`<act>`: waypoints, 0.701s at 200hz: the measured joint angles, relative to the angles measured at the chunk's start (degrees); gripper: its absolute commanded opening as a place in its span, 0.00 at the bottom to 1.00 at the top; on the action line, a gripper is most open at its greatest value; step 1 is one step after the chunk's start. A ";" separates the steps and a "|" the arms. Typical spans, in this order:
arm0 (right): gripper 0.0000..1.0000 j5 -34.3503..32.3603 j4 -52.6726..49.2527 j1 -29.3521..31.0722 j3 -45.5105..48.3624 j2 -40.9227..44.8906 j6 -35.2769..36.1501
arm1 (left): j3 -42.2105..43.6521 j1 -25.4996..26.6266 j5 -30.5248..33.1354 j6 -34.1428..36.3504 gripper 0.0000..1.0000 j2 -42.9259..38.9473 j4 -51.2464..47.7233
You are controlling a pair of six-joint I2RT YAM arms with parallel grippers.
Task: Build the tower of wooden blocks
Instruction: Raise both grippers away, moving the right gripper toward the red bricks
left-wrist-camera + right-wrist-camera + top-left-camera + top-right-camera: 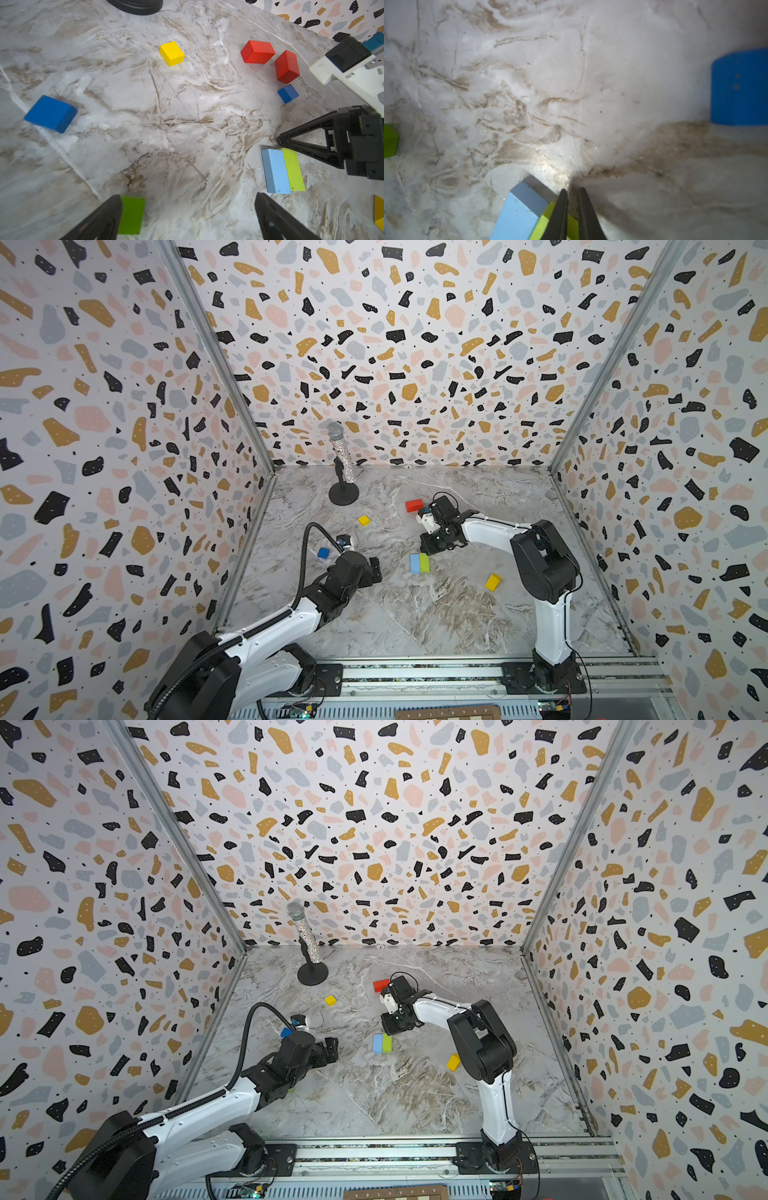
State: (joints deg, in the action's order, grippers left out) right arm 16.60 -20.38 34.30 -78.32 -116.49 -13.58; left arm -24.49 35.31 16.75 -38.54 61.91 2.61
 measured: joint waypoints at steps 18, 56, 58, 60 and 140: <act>0.15 -0.74 -0.33 0.07 -0.02 0.13 -0.15 | 0.00 0.00 0.00 0.00 1.00 -0.48 0.00; 0.22 -2.51 -2.45 0.11 -1.73 0.22 -0.15 | 0.00 0.00 -0.04 0.00 1.00 -0.57 0.00; 0.23 -2.60 -2.51 0.09 -1.92 0.22 -0.17 | 0.00 0.00 -0.07 0.00 1.00 -0.57 0.00; 0.23 -2.73 -2.64 0.09 -2.23 0.22 -0.20 | 0.00 0.00 -0.07 0.00 1.00 -0.57 0.00; 0.60 -4.66 -8.35 -2.64 -23.52 -1.07 4.44 | -0.52 -0.02 -0.20 0.68 1.00 -1.86 -1.33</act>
State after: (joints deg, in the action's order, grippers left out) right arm 11.94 -28.73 31.66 -101.84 -117.56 -9.15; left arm -25.02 35.29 16.56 -37.87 60.05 1.28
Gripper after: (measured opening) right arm 0.552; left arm 0.998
